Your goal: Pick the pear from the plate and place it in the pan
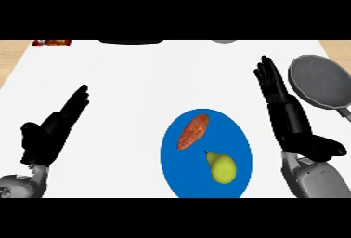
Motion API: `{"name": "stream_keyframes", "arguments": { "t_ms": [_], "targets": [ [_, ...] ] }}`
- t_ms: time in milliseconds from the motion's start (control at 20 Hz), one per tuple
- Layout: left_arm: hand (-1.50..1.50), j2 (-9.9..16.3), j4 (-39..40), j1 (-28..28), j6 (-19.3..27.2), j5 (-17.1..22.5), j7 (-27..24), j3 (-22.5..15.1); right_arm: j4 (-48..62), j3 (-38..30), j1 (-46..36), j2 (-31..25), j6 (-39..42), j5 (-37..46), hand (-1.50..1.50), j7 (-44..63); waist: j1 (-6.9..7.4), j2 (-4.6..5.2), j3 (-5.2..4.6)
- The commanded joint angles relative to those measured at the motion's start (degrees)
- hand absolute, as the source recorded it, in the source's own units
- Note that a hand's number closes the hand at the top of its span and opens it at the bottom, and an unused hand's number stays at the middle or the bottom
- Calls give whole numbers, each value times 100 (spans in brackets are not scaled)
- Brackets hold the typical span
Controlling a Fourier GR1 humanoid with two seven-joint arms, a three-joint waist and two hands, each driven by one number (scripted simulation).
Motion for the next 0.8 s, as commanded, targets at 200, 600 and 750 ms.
{"name": "stream_keyframes", "arguments": {
  "t_ms": [200, 600, 750],
  "targets": [
    [0, -539, -109, -380, 379, 247, -173, 304, 653, 1016, -922, 407, 2251, -1487, 150, 869, 836, 230, 107],
    [0, -875, 102, -314, 651, 577, -28, 649, 2050, 742, -1514, -1885, 5306, -1109, -150, -297, 246, 79, 118],
    [0, -816, 495, -574, 507, 650, -56, 832, 2744, 710, -2266, -2063, 5753, -483, -150, -789, 266, 101, 115]
  ]
}}
